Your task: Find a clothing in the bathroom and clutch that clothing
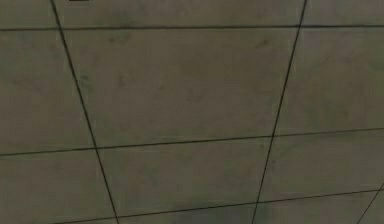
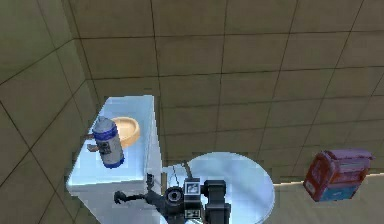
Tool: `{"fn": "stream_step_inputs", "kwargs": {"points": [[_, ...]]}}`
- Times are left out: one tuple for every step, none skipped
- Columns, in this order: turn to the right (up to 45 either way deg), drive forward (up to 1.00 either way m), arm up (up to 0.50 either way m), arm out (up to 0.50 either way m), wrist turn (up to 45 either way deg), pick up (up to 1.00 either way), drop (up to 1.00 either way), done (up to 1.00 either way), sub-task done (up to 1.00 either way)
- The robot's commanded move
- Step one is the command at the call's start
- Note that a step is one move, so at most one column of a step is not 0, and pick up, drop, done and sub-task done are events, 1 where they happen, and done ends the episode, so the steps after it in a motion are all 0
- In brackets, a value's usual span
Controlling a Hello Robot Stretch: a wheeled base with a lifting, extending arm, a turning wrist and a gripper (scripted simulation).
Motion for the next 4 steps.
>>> {"fn": "stream_step_inputs", "kwargs": {"points": [[0.0,0.00,0.00,0.00,45.0,0.00,0.00,0.00,0.00],[0.0,0.00,0.00,0.00,15.0,0.00,0.00,0.00,0.00],[0.0,0.00,-0.30,0.00,0.0,0.00,0.00,0.00,0.00],[0.0,0.00,0.00,0.00,0.0,1.00,0.00,0.00,0.00]]}}
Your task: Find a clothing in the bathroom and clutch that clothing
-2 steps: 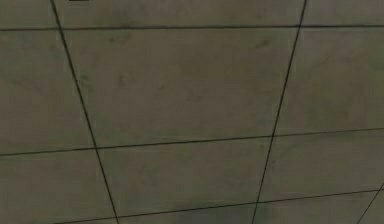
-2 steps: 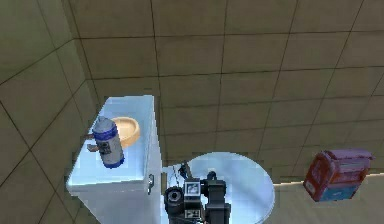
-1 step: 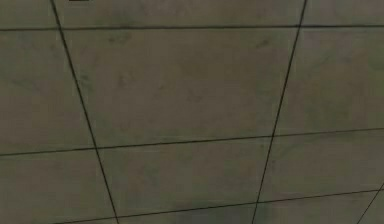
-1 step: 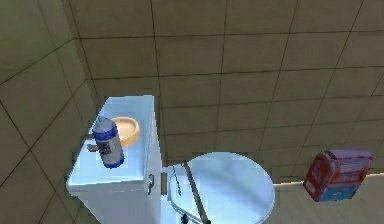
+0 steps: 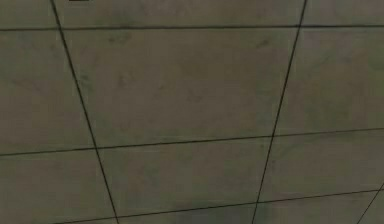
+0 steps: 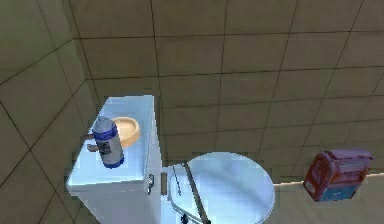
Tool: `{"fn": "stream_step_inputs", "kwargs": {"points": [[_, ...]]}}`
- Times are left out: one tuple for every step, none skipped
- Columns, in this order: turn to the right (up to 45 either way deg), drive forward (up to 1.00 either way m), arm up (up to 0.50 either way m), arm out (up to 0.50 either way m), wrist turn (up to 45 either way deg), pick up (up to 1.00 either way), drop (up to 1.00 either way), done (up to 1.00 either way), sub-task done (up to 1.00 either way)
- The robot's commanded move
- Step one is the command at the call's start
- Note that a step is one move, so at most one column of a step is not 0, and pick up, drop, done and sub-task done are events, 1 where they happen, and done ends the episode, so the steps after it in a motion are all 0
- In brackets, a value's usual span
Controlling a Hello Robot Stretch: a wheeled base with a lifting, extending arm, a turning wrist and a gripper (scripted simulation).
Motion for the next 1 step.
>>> {"fn": "stream_step_inputs", "kwargs": {"points": [[0.0,0.00,0.10,0.00,0.0,0.00,0.00,0.00,0.00]]}}
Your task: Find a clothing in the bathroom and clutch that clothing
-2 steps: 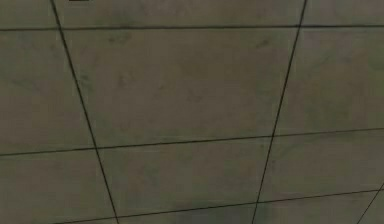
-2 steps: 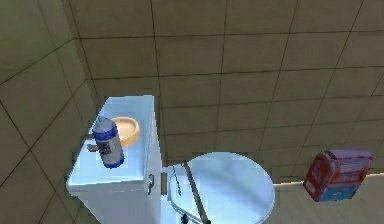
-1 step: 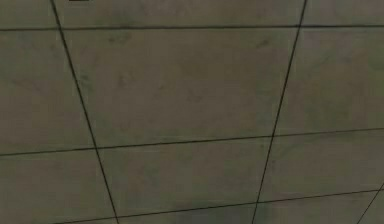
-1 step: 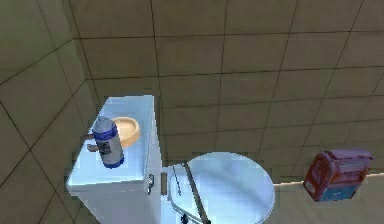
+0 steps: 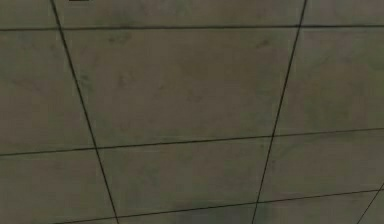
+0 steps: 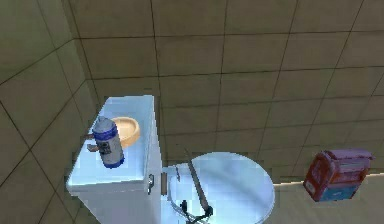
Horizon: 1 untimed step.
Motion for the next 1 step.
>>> {"fn": "stream_step_inputs", "kwargs": {"points": [[0.0,0.00,0.00,0.00,0.0,0.00,0.00,1.00,0.00]]}}
